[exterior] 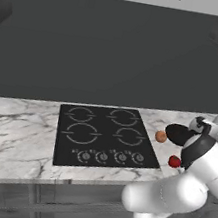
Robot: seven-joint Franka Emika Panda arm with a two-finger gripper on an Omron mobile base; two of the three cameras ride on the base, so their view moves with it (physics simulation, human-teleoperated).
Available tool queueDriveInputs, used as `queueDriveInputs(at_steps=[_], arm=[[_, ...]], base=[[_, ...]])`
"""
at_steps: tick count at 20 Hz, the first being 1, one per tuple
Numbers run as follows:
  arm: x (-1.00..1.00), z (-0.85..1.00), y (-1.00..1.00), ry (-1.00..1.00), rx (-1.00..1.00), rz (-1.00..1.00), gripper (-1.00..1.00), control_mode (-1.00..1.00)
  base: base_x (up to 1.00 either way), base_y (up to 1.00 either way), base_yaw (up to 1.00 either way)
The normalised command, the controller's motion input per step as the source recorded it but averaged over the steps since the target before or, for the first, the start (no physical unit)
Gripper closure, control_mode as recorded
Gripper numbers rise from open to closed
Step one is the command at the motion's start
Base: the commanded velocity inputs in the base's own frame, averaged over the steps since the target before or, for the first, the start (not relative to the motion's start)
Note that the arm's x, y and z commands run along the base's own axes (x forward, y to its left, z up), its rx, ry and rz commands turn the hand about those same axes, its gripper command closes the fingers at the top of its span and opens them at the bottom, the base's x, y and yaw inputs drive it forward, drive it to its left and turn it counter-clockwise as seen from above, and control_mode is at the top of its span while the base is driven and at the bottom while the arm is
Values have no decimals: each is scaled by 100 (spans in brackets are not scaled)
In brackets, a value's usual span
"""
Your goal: Place the pan on the rear right burner on the stove. Then place the tomato and the onion in the pan and turn on the rear right burner.
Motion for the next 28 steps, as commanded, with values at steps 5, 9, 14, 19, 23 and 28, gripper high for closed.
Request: queueDriveInputs(at_steps=[5, 9, 14, 19, 23, 28], arm=[[18, -11, -14, 0, 0, 1, -100, -100], [23, -13, -11, 0, 0, 1, -100, -100], [28, -17, -9, 0, 0, 2, -100, -100], [23, -18, -11, 0, 0, 2, -100, -100], [17, -18, -10, 0, 0, 1, -100, -100], [17, -18, -7, 0, 0, 1, -100, -100]], base=[[0, 0, 0], [0, 0, 0], [0, 0, 0], [0, 0, 0], [0, 0, 0], [0, 0, 0]])
